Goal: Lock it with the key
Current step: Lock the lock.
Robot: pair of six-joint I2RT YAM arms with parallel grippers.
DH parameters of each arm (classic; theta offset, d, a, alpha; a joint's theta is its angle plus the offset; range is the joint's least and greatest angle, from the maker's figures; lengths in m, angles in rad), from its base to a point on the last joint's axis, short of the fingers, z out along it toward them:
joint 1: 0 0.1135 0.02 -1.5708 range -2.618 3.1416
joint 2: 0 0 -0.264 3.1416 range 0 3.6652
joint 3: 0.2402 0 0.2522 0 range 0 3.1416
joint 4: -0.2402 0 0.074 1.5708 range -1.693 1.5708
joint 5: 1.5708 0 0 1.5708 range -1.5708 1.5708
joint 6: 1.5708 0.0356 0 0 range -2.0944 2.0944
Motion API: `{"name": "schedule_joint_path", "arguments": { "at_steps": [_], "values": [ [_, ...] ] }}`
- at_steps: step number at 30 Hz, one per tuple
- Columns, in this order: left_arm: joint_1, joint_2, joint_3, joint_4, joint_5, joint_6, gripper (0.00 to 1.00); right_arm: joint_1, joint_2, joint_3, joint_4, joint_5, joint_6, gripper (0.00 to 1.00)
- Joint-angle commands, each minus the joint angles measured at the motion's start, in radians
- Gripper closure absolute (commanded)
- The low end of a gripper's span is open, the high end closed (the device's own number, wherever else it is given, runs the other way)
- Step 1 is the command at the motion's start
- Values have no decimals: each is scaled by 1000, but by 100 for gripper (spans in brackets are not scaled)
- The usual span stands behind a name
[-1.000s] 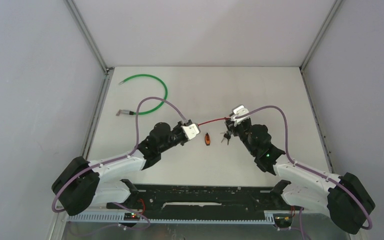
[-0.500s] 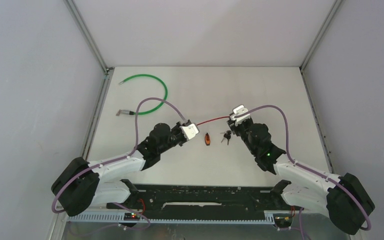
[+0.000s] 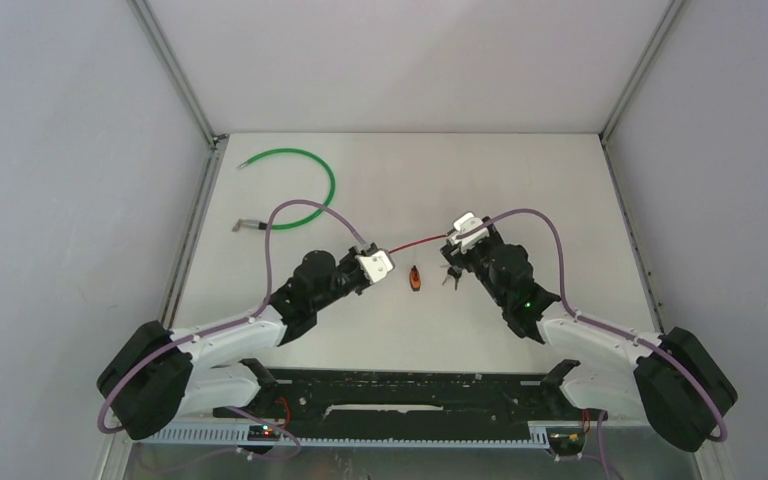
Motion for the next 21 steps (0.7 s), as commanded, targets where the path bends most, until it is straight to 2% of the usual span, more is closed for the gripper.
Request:
{"name": "schedule_joint_path", "arguments": {
  "at_steps": [1,8,14,18,21],
  "values": [
    [2,-31,-11,77,21,-11,100,-5,44,8,154,1,-71,36],
    [1,-36,-14,79,29,-10,100,-16,105,8,238,-40,-120,43],
    [2,-34,-12,77,30,-10,100,-24,146,8,285,-70,-154,54],
    [2,-35,-12,77,29,-11,100,-30,149,8,285,-88,-156,69],
    [2,-33,-11,77,30,-12,100,-31,140,8,280,-98,-152,90]
  ]
}}
